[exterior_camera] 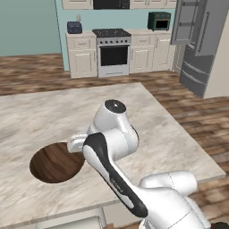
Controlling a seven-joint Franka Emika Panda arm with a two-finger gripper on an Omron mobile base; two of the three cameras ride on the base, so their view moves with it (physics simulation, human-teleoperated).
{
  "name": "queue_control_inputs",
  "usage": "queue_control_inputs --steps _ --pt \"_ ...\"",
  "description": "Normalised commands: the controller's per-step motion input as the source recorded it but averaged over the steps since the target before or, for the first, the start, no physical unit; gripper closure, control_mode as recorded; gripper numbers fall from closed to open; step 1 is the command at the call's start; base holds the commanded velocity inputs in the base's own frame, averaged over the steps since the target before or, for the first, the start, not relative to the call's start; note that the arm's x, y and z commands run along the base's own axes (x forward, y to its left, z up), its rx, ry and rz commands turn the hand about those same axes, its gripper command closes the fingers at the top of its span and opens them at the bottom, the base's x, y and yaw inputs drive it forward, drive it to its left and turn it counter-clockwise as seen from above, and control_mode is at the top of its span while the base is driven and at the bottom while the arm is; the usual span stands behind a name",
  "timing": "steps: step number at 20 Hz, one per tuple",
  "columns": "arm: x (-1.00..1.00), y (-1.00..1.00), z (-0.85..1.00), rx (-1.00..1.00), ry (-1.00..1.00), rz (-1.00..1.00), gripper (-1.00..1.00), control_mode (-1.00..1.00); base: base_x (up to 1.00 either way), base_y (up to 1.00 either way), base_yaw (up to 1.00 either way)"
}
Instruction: Retrieve the kiwi and tangerine from the fridge and place them into the bowl on the dining table.
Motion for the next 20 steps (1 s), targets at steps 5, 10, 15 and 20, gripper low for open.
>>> queue_control_inputs --steps 5,10,15,20 --pt "0.59 0.68 -0.50 -0.01 0.07 0.09 1.00 -1.00 0.00 0.00 0.00" --pt "0.41 0.61 -0.33 -0.07 0.00 0.01 1.00 -1.00 0.00 0.00 0.00" --pt "0.41 0.45 -0.20 -0.06 0.00 0.00 1.00 -1.00 0.00 0.00 0.00" --pt "0.19 0.21 -0.23 -0.06 0.00 -0.01 1.00 -1.00 0.00 0.00 0.00"
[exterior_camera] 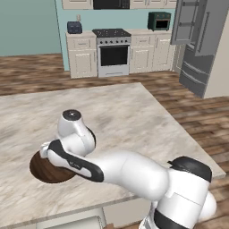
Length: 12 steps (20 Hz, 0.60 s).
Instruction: Retrieve the kiwi and tangerine from the fridge and place them into the bowl on the dining table.
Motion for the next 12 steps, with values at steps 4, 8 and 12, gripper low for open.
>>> queue_control_inputs --steps 4,8,12 --pt "0.02 0.03 -0.36 -0.07 0.00 -0.02 1.00 -1.00 0.00 0.00 0.00" --pt "0.03 0.00 -0.42 -0.07 0.00 -0.02 1.00 -1.00 0.00 0.00 0.00" --pt "0.19 0.01 -0.35 -0.04 0.00 -0.01 1.00 -1.00 0.00 0.00 0.00"
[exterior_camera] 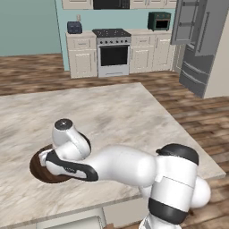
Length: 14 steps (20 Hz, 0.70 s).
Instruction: Retrieve the kiwi and tangerine from the fridge and place them into the bowl on the dining table.
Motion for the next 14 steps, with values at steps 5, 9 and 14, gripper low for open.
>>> queue_control_inputs --steps 5,9,14 --pt "0.49 0.14 -0.19 0.00 0.00 0.00 1.00 -1.00 0.00 0.00 0.00" --pt "0.54 0.25 -0.02 0.00 0.00 -0.01 -1.00 -1.00 0.00 0.00 0.00" --pt "0.30 0.40 -0.26 -0.02 0.00 0.00 -1.00 -1.00 0.00 0.00 0.00"
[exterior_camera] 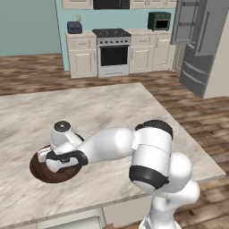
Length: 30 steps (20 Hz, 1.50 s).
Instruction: Retrieve the kiwi and tangerine from the fridge and place them into the bowl on the dining table.
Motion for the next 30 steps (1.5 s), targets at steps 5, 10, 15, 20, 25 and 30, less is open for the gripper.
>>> queue_control_inputs --steps 5,10,15,20,25,30 --pt "0.05 0.40 -0.38 -0.06 0.00 0.00 -1.00 -1.00 0.00 0.00 0.00" --pt "0.00 0.23 -0.05 -0.01 0.00 -0.03 -1.00 -1.00 0.00 0.00 0.00" --pt "-0.01 0.00 0.90 0.00 -0.01 -0.10 -1.00 -1.00 0.00 0.00 0.00" --pt "-0.46 -0.06 1.00 0.00 0.00 -0.07 -1.00 -1.00 0.00 0.00 0.00" --pt "-0.64 -0.40 1.00 0.00 0.00 -0.05 -1.00 -1.00 0.00 0.00 0.00" --pt "-0.61 -0.84 1.00 0.03 0.01 -0.06 -1.00 -1.00 0.00 0.00 0.00"
